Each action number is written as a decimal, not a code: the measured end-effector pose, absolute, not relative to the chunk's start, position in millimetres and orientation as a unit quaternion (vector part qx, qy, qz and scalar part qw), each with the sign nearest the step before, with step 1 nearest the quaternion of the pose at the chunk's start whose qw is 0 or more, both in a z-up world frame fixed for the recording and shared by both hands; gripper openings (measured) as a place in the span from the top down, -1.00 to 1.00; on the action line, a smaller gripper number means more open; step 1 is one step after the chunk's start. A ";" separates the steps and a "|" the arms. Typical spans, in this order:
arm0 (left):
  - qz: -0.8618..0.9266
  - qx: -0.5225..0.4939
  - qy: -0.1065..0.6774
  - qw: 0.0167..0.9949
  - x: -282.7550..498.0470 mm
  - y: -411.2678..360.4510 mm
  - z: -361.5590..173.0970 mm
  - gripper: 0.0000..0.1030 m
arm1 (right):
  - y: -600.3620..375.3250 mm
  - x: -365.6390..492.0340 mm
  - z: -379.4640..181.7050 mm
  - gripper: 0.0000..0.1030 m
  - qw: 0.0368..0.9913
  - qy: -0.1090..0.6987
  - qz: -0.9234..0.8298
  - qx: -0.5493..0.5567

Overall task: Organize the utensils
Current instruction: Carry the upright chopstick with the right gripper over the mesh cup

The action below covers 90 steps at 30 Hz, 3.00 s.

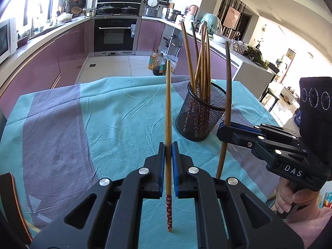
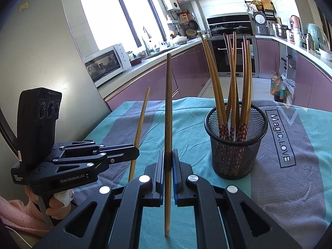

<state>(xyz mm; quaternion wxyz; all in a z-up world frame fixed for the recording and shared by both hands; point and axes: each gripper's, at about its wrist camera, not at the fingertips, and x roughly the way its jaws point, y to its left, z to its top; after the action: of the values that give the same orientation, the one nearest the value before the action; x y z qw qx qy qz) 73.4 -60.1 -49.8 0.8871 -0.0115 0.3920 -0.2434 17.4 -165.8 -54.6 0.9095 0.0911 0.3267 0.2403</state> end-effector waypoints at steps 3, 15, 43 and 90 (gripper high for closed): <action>-0.247 -0.011 0.392 0.886 73.8 -62.2 -47.3 0.85 | -168.5 18.4 -53.8 0.88 0.910 0.325 0.239 0.093; -0.255 -0.015 0.390 0.885 78.8 -66.7 -42.6 0.85 | -176.5 22.0 -49.4 0.88 0.911 0.321 0.240 0.096; -0.249 -0.014 0.380 0.891 78.8 -69.9 -30.4 0.86 | -189.9 26.7 -38.6 0.88 0.912 0.305 0.253 0.104; -0.291 -0.002 0.341 0.894 89.8 -87.4 2.3 0.85 | -218.1 28.2 -11.8 0.88 0.931 0.266 0.231 0.097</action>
<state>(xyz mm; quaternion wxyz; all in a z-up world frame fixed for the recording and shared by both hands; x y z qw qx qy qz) 89.8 -87.4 2.3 0.8941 -0.0021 0.3406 -0.2907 28.2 -218.1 -11.8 0.9310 0.0970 0.2655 0.2307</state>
